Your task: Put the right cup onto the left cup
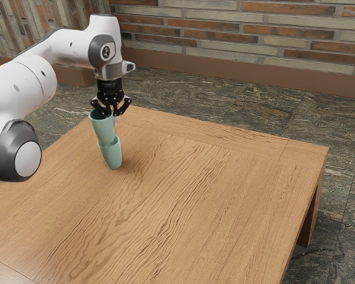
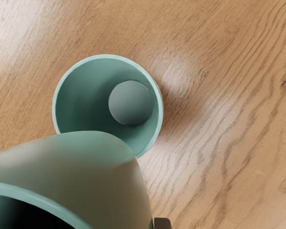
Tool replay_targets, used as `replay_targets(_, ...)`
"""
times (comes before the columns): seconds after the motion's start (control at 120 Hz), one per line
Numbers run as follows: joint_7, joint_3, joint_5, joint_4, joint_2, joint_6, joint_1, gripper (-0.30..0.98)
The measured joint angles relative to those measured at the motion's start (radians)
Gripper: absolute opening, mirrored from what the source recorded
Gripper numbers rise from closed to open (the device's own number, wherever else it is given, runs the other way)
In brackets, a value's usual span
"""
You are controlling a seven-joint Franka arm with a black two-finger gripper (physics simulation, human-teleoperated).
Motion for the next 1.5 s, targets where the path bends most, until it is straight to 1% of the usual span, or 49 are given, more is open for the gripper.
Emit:
replay_targets(0.092,0.019,0.000,0.001,0.032,0.013,-0.009,0.007,-0.09)
replay_targets(0.308,0.058,0.002,0.000,0.172,0.125,-0.016,0.038,-0.09)
replay_targets(0.408,0.073,0.001,-0.001,0.196,0.146,-0.017,0.044,-0.09)
replay_targets(0.733,0.106,-0.006,-0.012,0.202,0.153,-0.023,0.044,-0.09)
replay_targets(1.1,0.125,-0.019,-0.015,0.140,0.098,-0.017,0.051,-0.09)
replay_targets(1.5,0.134,-0.018,-0.016,0.137,0.111,0.002,0.051,-0.09)
